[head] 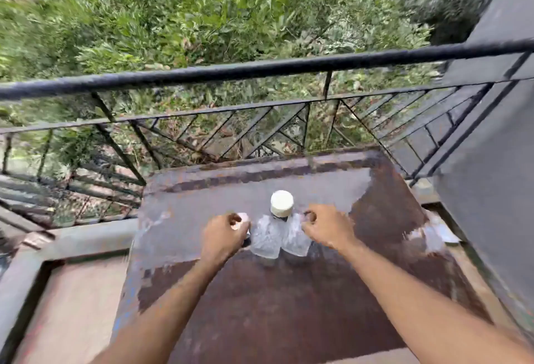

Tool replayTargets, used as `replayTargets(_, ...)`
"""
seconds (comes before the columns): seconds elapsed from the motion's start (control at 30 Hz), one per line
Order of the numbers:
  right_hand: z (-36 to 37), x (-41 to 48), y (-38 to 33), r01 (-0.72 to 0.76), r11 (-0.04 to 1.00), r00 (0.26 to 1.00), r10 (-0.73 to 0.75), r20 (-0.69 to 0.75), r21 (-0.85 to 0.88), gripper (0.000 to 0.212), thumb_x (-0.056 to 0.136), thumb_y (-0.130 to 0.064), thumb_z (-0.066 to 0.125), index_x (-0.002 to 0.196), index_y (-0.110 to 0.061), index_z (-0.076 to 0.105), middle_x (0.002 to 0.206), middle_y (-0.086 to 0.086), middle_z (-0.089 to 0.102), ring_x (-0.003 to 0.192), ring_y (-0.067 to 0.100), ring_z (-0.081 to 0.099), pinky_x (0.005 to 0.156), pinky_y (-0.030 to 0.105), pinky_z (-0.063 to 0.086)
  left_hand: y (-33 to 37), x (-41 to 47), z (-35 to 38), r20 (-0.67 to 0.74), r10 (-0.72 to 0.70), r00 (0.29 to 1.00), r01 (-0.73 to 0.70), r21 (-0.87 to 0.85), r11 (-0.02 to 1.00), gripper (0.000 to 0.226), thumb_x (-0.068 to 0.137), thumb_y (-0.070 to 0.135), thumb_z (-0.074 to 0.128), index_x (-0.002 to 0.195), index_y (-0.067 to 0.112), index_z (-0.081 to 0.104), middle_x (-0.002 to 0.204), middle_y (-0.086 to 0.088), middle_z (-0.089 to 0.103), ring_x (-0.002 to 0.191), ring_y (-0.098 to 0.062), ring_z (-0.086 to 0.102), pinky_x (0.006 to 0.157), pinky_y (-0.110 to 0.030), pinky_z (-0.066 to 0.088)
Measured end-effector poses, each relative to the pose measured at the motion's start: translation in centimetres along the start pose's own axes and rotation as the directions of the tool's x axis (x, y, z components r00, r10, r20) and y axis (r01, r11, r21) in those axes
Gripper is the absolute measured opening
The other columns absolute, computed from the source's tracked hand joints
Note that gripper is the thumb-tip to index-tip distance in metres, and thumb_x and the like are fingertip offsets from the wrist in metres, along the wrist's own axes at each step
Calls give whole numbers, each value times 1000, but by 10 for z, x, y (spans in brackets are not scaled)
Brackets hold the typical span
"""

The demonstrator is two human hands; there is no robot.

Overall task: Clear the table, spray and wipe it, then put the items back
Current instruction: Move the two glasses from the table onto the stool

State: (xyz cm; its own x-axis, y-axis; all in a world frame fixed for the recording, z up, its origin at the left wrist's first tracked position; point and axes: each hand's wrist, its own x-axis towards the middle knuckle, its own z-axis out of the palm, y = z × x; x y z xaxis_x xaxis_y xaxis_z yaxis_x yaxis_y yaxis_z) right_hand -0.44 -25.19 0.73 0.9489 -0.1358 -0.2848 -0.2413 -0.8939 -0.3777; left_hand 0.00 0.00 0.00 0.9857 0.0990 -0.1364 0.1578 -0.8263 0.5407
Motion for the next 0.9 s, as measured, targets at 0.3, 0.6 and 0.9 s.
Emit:
replayTargets(0.3, 33, -6, 3, -284, 938, 959, 275, 74, 200, 67, 79, -57, 71, 141, -35, 54, 139, -1, 62, 130, 27, 58, 101, 38, 46, -5, -2, 38, 151, -123, 981, 141, -118, 983, 25, 84, 38, 63, 105, 25, 65, 96, 3, 73, 103, -25, 66, 82, -32, 47)
replayTargets(0.6, 48, 32, 10, -353, 903, 925, 298, 233, 246, 86, 74, -77, 62, 147, -36, 42, 153, -3, 52, 139, 27, 50, 108, 41, 40, 14, 12, 76, 189, -220, 957, 244, -114, 963, 83, 73, 63, 63, 141, 23, 37, 132, -2, 59, 120, -31, 58, 95, -43, 48)
replayTargets(0.9, 55, 62, 11, -370, 896, 908, 293, 299, 247, 78, 66, -73, 72, 131, -36, 52, 139, -4, 61, 129, 26, 56, 98, 37, 46, 29, 25, 113, 220, -353, 909, 329, 138, 934, 109, 63, 64, 75, 151, 21, 27, 145, -6, 48, 129, -31, 51, 100, -46, 46)
